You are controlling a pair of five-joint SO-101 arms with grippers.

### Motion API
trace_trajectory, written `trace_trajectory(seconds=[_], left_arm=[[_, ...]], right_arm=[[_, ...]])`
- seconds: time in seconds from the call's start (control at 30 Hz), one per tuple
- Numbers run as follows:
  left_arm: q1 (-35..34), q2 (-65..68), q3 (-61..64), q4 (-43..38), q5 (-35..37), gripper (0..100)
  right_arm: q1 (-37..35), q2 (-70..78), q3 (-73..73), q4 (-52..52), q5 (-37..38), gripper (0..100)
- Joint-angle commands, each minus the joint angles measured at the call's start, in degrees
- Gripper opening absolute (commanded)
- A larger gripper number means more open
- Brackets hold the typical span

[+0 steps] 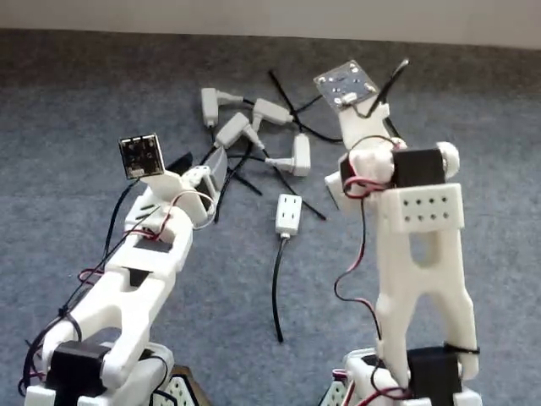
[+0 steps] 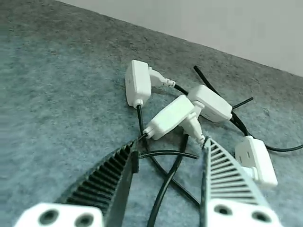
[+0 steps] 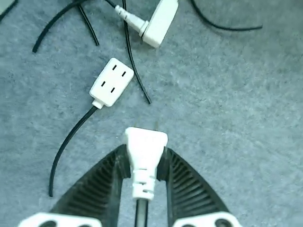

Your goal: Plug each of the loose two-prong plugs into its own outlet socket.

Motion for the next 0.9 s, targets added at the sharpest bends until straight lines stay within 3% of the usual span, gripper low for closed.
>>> trace_trajectory(seconds=[0.0, 0.33, 0.6, 0.87], left_arm=[[2.6, -0.2, -2.4, 0.3, 0.1, 23], [15.8, -0.3, -0.6, 0.3, 0.1, 23], [19.2, -0.3, -0.5, 0.3, 0.2, 23], [25.7, -0.8, 2.2, -0.1, 0.2, 23]], right_arm=[[-4.4, 4.4, -4.0, 4.6, -2.7, 0.6], [-17.3, 5.8, -4.1, 2.2, -2.8, 0.6], [-17.5, 5.8, -4.2, 2.1, -2.8, 0.6], [-17.5, 4.8, -4.6, -5.8, -2.8, 0.6]])
